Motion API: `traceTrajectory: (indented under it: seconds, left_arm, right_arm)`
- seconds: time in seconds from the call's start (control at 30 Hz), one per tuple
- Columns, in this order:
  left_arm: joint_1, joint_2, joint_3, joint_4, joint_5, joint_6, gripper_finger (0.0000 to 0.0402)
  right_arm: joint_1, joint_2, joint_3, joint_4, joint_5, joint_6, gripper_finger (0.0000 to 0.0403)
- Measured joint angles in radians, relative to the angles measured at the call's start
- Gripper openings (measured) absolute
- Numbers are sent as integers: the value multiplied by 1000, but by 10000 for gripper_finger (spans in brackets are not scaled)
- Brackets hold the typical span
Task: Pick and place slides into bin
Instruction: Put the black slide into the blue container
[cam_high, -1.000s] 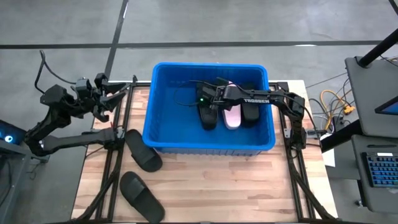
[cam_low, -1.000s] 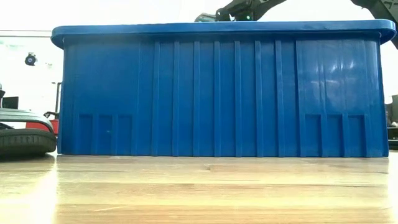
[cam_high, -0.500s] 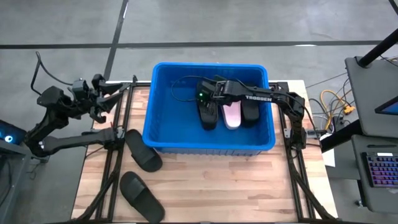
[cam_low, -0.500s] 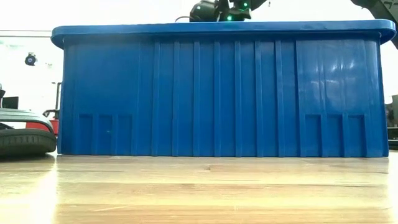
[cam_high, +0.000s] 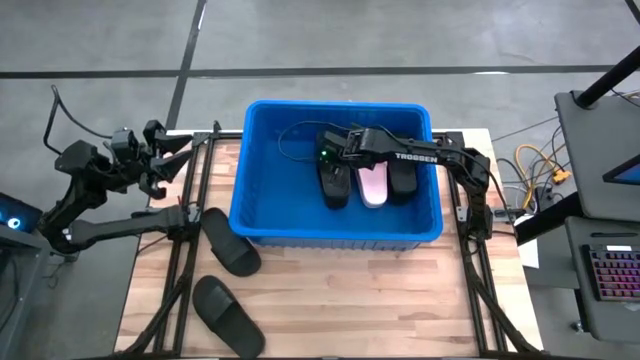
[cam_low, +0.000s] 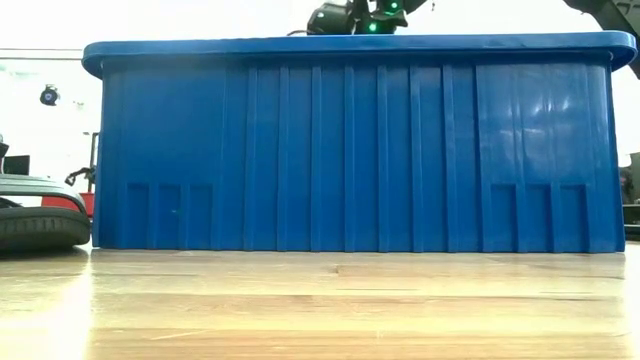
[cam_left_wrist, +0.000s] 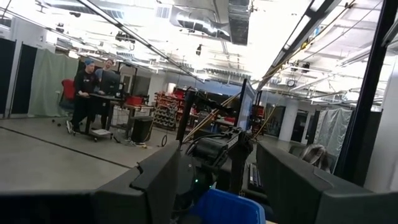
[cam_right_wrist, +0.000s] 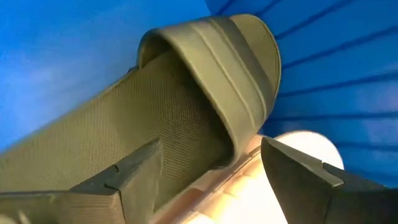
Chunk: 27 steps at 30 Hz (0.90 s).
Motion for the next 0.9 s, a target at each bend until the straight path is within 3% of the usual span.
traceTrajectory:
  seconds: [0.17,0.37,0.73,0.9]
  left_arm:
    - [0,-4,0,-9,11,0,196]
    - [0,-3,0,-8,29,7,196]
    - [0,68,-2,-8,28,78,196]
    - [0,103,-2,-3,28,-14,196]
  right_arm:
    - [0,0,32,-6,0,201,248]
    - [43,0,146,-13,3,269,219]
    - [269,-6,444,51,3,151,144]
    - [378,-37,472,204,3,10,105]
